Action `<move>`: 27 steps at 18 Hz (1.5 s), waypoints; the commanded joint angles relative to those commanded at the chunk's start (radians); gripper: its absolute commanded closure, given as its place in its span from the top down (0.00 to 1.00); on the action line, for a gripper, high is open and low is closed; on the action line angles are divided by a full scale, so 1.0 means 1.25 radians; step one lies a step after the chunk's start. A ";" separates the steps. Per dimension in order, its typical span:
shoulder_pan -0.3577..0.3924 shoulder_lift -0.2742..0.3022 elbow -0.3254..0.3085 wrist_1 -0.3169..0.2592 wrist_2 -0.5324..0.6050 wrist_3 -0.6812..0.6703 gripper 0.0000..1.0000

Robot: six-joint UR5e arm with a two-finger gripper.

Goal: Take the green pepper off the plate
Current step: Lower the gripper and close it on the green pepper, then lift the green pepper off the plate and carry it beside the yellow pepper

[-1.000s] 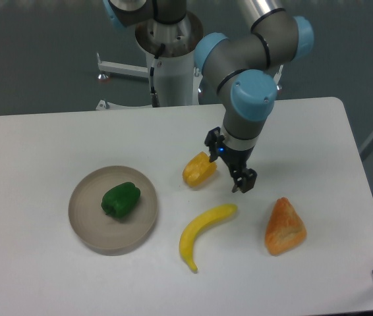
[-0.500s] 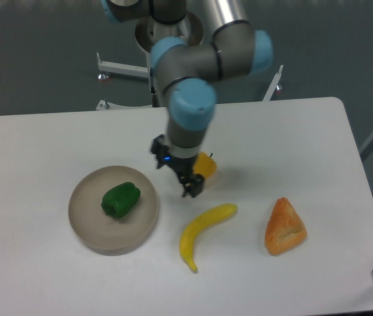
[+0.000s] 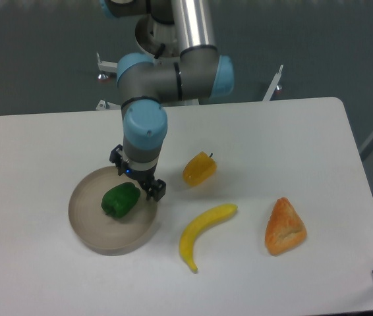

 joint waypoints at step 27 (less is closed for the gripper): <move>0.199 0.097 0.043 0.047 -0.001 0.096 0.17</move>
